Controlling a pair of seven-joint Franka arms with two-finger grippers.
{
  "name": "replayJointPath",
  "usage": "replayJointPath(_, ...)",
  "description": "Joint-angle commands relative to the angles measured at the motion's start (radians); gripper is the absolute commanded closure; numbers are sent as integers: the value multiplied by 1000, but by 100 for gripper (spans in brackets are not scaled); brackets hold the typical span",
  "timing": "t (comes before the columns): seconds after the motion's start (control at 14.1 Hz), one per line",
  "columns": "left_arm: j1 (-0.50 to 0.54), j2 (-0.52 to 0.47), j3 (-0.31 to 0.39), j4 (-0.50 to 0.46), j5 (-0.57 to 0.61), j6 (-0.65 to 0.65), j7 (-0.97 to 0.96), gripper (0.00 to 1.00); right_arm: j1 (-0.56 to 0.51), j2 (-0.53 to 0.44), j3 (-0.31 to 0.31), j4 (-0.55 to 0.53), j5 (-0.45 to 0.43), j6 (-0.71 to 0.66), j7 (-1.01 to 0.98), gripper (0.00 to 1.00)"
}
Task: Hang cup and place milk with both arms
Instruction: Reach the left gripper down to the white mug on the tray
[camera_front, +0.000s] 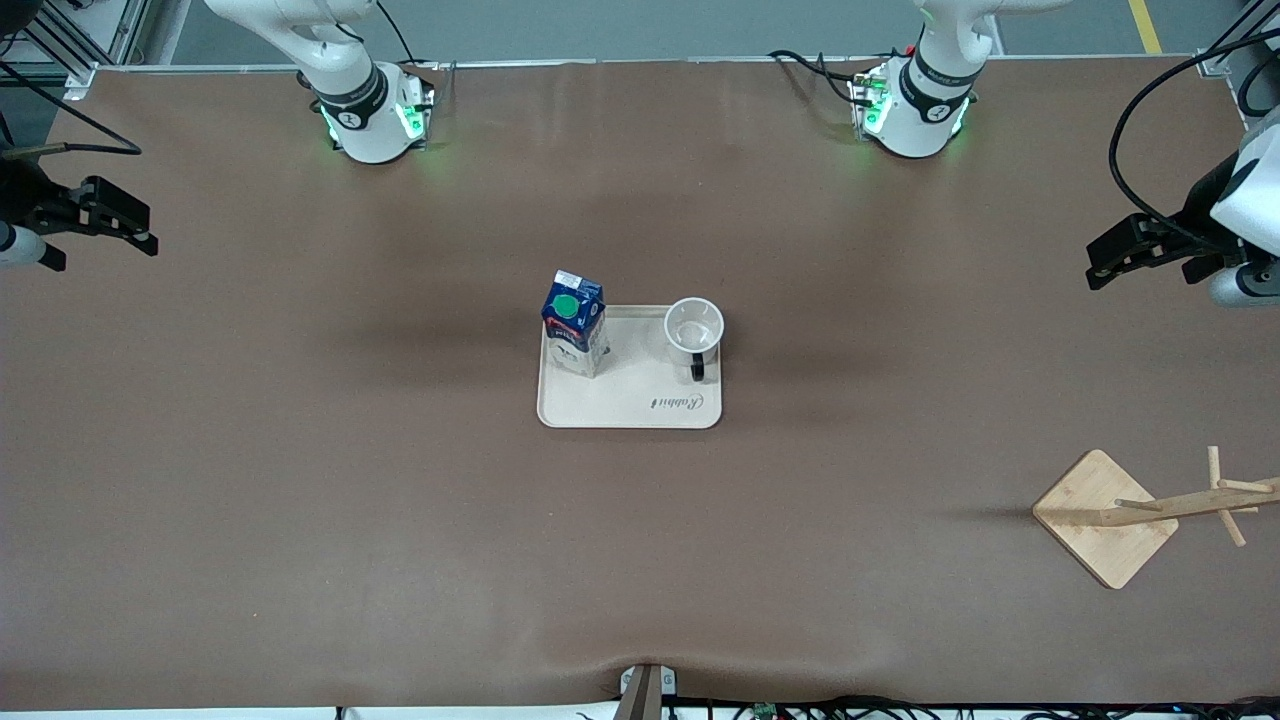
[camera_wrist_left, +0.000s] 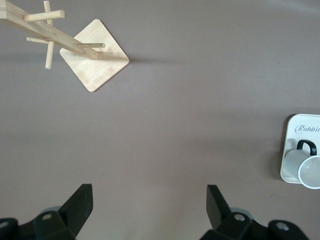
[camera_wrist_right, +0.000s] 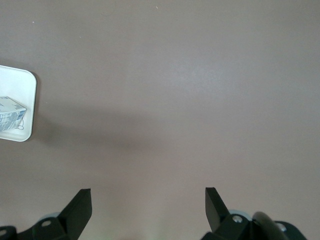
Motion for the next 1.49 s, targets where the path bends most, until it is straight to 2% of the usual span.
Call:
replayJointPath(0.0, -3, -7, 5, 10, 0, -15, 12, 0, -18, -3, 12, 3, 0, -5, -17, 0)
replayJointPath(0.5, -20, 29, -7, 23, 2, -15, -60, 0, -20, -1, 11, 3, 0, -10, -17, 0)
replayJointPath(0.85, -139, 112, -50, -2, -4, 28, -261, 0, -23, 2, 12, 3, 0, -7, -17, 0)
replayJointPath(1.07, -196, 85, -59, -143, -9, 126, -439, 0, -21, 2, 12, 5, 0, -4, -17, 0)
replayJointPath(1.21, -190, 85, -120, -224, -12, 219, -482, 0, -23, 3, 12, 5, -1, -4, -17, 0)
replayJointPath(1.42, -194, 89, -169, -342, -40, 385, -563, 0, -26, 11, 12, 8, 0, -1, -17, 0)
